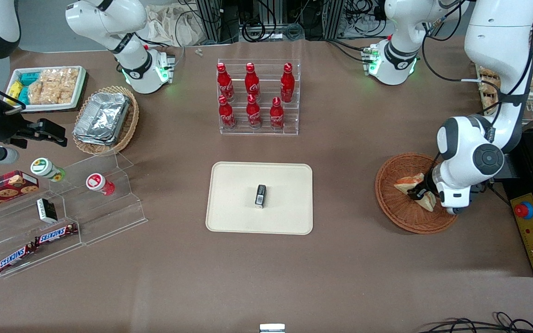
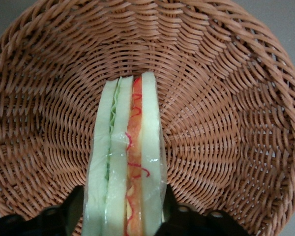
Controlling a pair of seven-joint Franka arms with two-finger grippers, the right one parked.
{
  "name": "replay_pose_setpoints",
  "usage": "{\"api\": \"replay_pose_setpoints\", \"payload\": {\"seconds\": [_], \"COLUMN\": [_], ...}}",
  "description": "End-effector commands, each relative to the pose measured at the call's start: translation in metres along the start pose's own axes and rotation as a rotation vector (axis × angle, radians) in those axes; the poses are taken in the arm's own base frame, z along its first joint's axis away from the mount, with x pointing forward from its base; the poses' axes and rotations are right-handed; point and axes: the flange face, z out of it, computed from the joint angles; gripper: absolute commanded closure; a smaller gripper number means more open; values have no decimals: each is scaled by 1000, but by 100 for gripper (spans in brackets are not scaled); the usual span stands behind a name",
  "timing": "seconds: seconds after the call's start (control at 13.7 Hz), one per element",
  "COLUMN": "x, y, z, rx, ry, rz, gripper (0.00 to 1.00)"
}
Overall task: Place sandwich from basket to tray
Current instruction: 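Close the left gripper on the wrapped sandwich and lift it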
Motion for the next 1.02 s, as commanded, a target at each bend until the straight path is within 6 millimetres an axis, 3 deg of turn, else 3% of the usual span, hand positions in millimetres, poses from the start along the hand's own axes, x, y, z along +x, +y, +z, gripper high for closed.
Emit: {"api": "replay_pose_setpoints", "payload": {"seconds": [0.0, 0.22, 0.37, 0.44, 0.59, 0.73, 0.95], "x": [4, -10, -39, -70, -129, -192, -244], "y": [6, 26, 53, 80, 122, 165, 210], "z": [-43, -128, -181, -214, -221, -200, -144], "rx": [-43, 4, 29, 28, 4, 0, 23], "ry": [51, -6, -41, -66, -71, -66, -33], "rz": [-2, 79, 202, 309, 467, 610, 744], "gripper": [100, 100, 100, 100, 100, 100, 100]}}
